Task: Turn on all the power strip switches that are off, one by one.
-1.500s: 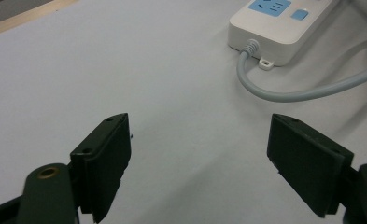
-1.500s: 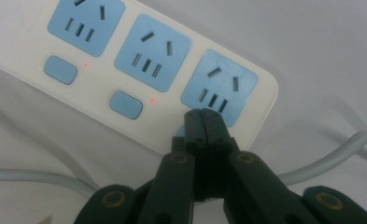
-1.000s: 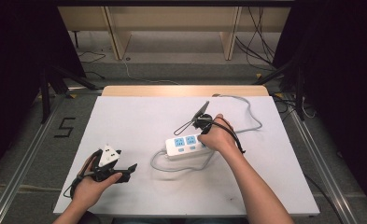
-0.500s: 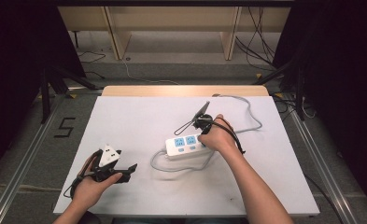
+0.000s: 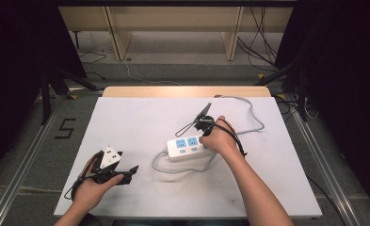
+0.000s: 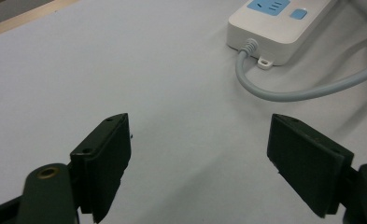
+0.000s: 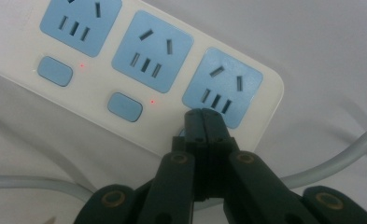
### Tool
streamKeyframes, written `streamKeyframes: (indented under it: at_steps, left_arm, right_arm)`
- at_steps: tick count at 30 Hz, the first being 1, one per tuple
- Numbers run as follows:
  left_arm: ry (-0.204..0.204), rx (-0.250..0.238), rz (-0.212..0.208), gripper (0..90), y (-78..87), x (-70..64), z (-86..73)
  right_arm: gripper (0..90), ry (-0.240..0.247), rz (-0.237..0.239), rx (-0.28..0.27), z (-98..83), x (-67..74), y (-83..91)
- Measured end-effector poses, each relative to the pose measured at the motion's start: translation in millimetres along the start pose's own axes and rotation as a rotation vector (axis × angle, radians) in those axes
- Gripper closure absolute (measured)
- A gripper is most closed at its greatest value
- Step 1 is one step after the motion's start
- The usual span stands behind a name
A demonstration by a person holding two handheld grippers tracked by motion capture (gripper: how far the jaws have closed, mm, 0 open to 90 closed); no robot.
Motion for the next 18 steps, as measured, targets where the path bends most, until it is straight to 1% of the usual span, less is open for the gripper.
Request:
streamKeyframes:
  at_steps: [2, 9, 11, 14, 18]
  left_arm:
    - [0.000, 0.000, 0.000, 21.5, 0.0, -0.1, 0.0]
    - [0.000, 0.001, 0.001, 21.5, -0.1, -0.1, -0.1]
    - [0.001, 0.000, 0.001, 21.5, -0.5, -0.3, -0.2]
    - [0.000, 0.002, 0.000, 21.5, -0.5, -0.1, -0.3]
    - [0.001, 0.003, 0.000, 21.5, -0.5, 0.4, -0.5]
  right_arm:
    - [90.0, -0.003, 0.001, -0.001, -0.1, 0.0, 0.0]
    - [90.0, 0.010, -0.017, 0.001, -0.3, 1.0, -0.4]
    - [90.0, 0.021, -0.040, 0.017, -1.9, -0.1, -1.2]
    - [90.0, 0.036, -0.052, 0.017, -1.8, 0.7, -1.3]
    - [90.0, 0.034, -0.039, 0.016, -1.9, -0.1, -0.8]
Point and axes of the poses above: each handheld gripper's, and its own axes: y roughly backward along the jaws, z roughly out of its top, x roughly to its left, the point moved 9 cm from there along -y, roughly forward along the jaws, and after that the axes turned 10 degrees about -x, right-handed, at the moved point
